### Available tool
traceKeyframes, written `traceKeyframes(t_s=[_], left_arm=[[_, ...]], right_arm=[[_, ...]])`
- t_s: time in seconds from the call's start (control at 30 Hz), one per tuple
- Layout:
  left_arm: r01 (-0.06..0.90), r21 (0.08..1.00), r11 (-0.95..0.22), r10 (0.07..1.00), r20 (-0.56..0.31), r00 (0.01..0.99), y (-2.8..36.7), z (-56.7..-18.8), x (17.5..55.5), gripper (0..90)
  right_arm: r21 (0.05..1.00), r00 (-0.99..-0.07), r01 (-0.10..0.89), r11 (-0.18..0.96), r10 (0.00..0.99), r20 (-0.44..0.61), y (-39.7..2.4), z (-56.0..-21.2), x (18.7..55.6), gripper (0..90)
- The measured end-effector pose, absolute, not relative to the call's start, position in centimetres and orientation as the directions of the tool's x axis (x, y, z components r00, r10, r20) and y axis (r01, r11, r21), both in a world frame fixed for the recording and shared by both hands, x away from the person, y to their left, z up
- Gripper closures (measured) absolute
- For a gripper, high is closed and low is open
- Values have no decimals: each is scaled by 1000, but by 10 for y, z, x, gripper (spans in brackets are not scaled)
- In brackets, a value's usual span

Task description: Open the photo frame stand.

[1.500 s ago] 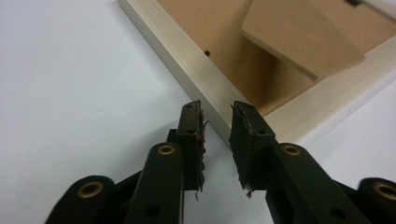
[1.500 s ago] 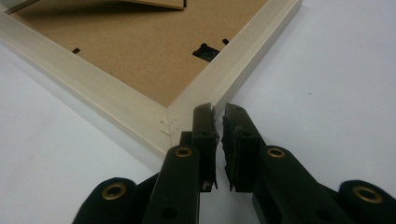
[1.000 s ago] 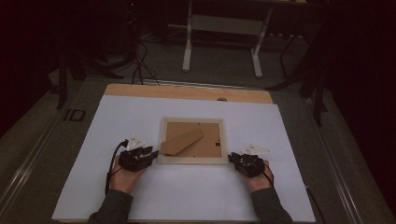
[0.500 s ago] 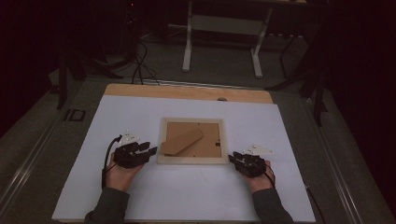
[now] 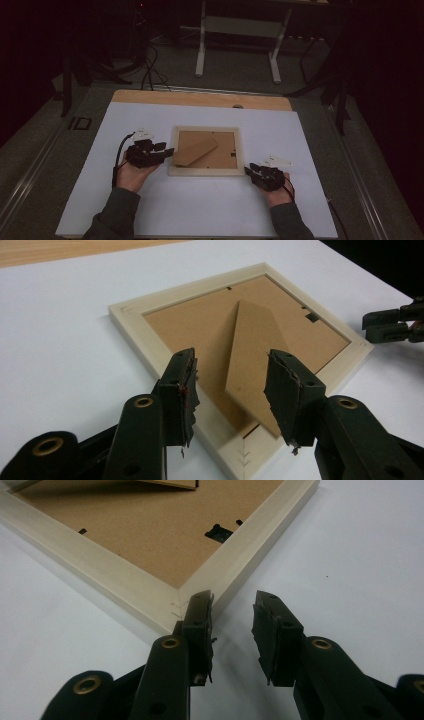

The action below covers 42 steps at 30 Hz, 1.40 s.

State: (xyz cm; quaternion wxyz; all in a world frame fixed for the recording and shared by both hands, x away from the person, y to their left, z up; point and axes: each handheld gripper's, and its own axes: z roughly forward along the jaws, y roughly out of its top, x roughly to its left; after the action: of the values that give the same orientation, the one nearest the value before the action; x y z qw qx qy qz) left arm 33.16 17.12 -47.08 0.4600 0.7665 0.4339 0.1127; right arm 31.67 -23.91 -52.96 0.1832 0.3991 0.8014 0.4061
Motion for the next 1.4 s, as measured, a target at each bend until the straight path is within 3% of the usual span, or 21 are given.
traceKeyframes(t_s=[0.8, 1.4], left_arm=[[658, 731, -183, 734, -343, 586, 149, -480, 366, 425], [706, 678, -208, 720, -383, 579, 139, -495, 375, 421]], right_arm=[[799, -616, 479, 364, 788, 10, -236, -530, 316, 655], [802, -615, 480, 355, 788, 19, -237, -530, 316, 647]])
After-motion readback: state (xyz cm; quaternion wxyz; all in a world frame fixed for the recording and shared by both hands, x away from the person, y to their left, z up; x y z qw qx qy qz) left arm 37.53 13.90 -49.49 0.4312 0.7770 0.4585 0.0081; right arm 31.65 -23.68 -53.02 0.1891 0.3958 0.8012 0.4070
